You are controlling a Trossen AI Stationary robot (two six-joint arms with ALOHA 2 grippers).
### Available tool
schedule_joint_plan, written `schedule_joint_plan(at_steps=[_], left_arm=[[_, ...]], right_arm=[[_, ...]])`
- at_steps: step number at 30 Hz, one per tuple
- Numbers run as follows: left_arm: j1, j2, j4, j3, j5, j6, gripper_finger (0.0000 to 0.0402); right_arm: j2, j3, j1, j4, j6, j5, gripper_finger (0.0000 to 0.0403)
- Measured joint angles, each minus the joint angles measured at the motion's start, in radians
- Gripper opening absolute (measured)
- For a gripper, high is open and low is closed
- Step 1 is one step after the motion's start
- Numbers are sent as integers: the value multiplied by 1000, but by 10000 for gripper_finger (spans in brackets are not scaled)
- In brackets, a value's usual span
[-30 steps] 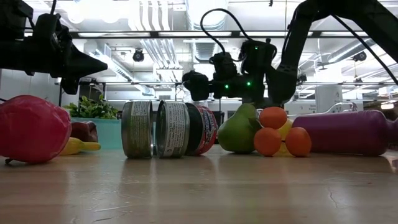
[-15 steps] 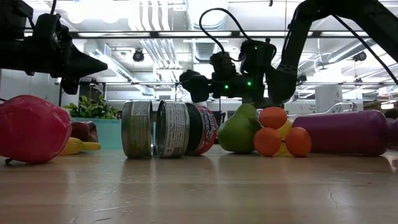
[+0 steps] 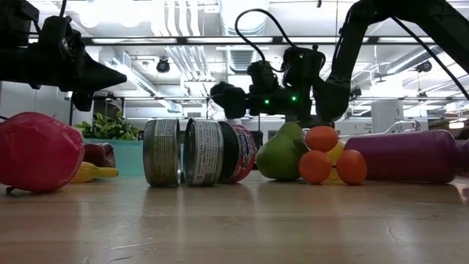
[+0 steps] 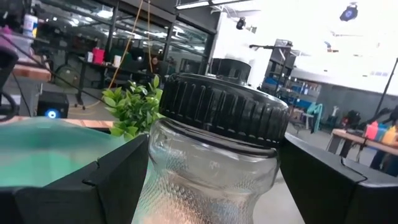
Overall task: Pick & Place Food Item
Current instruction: Put the transparent water bottle into the transparent bin
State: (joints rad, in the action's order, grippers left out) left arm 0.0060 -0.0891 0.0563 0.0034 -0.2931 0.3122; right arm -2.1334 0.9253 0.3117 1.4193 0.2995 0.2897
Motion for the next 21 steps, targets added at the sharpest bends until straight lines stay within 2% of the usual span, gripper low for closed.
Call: schedule_joint_plan(at_steps=[7,11,16,21], left_arm=[[0,0,0,0,0,0,1],[0,0,0,0,0,0,1],[0,0,0,0,0,0,1],[0,0,0,0,0,0,1]], right_arm=[[0,0,0,-2,49,-12,322],[0,0,1,-2,97,-71,322],[0,-1,1,-2,97,-79,323],[-1,-1,1,-4,42,-81,354]])
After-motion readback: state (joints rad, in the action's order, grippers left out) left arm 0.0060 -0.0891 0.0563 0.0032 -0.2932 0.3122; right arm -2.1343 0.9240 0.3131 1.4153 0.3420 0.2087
